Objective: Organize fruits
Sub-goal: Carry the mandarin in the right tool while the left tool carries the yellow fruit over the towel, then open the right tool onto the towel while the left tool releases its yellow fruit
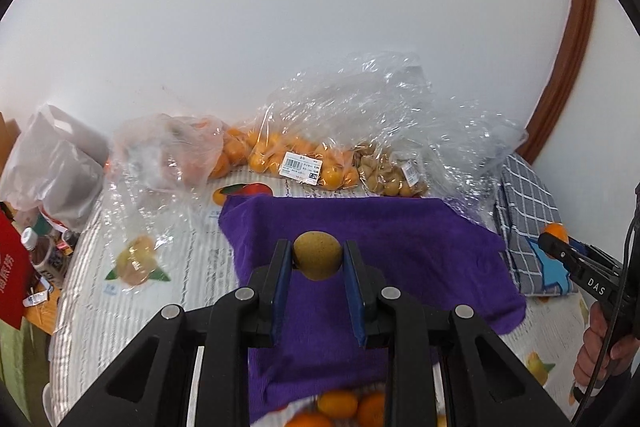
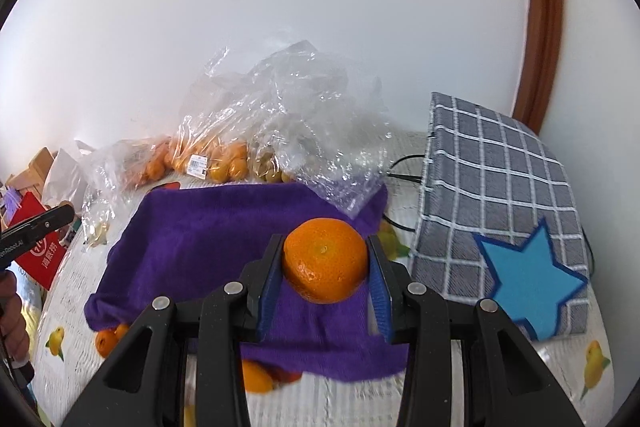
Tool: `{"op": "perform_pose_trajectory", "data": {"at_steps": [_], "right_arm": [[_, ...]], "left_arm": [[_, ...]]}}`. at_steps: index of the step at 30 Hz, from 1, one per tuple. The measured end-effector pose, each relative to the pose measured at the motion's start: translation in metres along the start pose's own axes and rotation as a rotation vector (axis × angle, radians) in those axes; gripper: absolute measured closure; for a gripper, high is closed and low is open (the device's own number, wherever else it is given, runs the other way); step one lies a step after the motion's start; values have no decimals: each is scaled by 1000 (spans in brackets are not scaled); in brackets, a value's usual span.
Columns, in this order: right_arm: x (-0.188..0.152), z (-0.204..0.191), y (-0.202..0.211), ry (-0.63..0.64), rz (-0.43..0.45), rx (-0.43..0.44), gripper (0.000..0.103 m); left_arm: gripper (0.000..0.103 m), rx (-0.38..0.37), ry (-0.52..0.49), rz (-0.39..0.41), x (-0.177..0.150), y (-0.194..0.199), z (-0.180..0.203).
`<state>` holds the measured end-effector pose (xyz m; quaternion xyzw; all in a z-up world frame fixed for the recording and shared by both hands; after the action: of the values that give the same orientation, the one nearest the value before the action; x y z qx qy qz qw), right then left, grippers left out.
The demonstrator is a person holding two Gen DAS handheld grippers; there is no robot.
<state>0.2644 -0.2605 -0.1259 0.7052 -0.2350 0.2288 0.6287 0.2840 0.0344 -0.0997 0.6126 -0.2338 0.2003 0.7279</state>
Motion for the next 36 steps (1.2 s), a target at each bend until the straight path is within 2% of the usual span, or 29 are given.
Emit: {"op": "perform_pose_trajectory", "data": {"at_steps": [8,17,36], "right_arm": [[20,-9,-57,5,-42,16,63],[22,-21,-111,31,-115,29,63],[11,-23,-149,38,-208,13,63]], "left_arm": [[78,12,-8,-61,9,-53,-3],[78,30,0,-139,10,-97,-6],[78,38,17,-246,-2,-136,-10]]}}
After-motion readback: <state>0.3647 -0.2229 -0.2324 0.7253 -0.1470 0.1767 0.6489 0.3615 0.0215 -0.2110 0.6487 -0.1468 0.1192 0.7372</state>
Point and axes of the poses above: each gripper's, at about its wrist camera, not at the fingertips, and y roughly against the way its jaws point, z to its right, x to its top, the point moved 6 cm from there along -y, roughly the way its jaws point, and after that the axes turned 9 degrees about -z, right-handed, at the moved point
